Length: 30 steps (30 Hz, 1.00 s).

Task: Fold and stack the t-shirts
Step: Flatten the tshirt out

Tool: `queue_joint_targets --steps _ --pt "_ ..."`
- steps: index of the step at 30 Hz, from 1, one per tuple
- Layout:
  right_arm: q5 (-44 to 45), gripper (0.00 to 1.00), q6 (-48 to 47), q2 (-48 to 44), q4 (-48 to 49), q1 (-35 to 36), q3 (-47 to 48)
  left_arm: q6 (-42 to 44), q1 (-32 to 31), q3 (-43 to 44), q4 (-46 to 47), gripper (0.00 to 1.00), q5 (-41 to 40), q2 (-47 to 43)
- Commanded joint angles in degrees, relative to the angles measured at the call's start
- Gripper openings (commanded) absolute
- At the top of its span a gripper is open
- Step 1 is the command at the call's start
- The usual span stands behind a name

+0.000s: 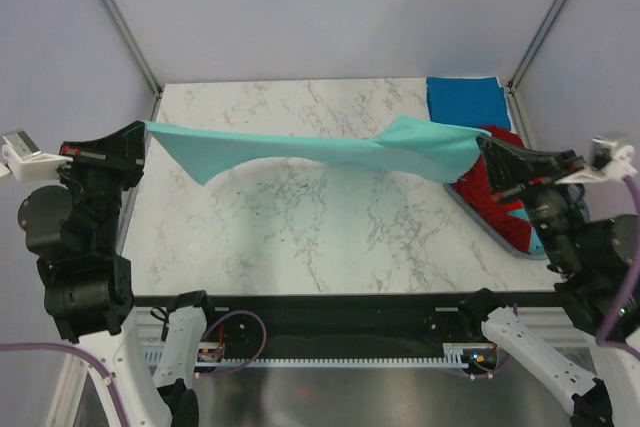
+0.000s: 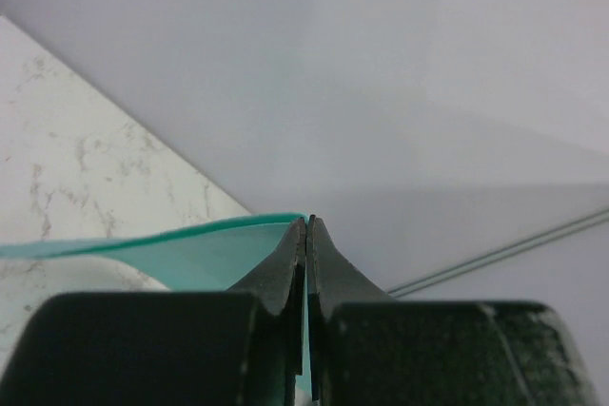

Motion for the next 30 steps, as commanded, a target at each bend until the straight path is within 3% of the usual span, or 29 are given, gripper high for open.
queue_joint_targets --steps 1,7,12,18,19,20,24,30 --pt "-3.28 0.0 -0.56 -4.44 -1.49 0.15 3.53 0.72 0.16 2.95 -2.6 0.02 3.55 -1.79" --pt "-4.25 0.0 -3.36 -7.43 -2.99 -0.03 4.68 1.07 -0.1 2.95 -3.92 0.02 4.6 -2.41" --pt "-3.21 0.0 -6.96 0.46 -3.26 0.06 6.87 5.97 -0.1 5.06 -4.71 0.02 4.87 4.15" --pt "2.42 0.0 -13.9 21.54 4.54 0.06 13.55 7.84 -0.1 8.04 -4.54 0.02 1.79 18.66" --pt "3.56 0.0 -16.35 24.62 5.96 -0.11 16.25 8.1 -0.1 10.31 -4.28 0.02 1.44 24.25" --pt "4.01 0.0 -17.07 31.26 7.19 -0.38 17.93 8.54 -0.1 11.55 -3.84 0.02 0.83 26.92" --pt "5.33 0.0 -22.17 44.75 17.21 -3.89 25.49 7.93 -0.01 18.14 2.65 0.02 3.89 40.18" --pt "2.52 0.0 -26.04 59.79 17.67 -10.12 47.81 3.89 0.25 42.03 5.22 0.02 11.19 57.6"
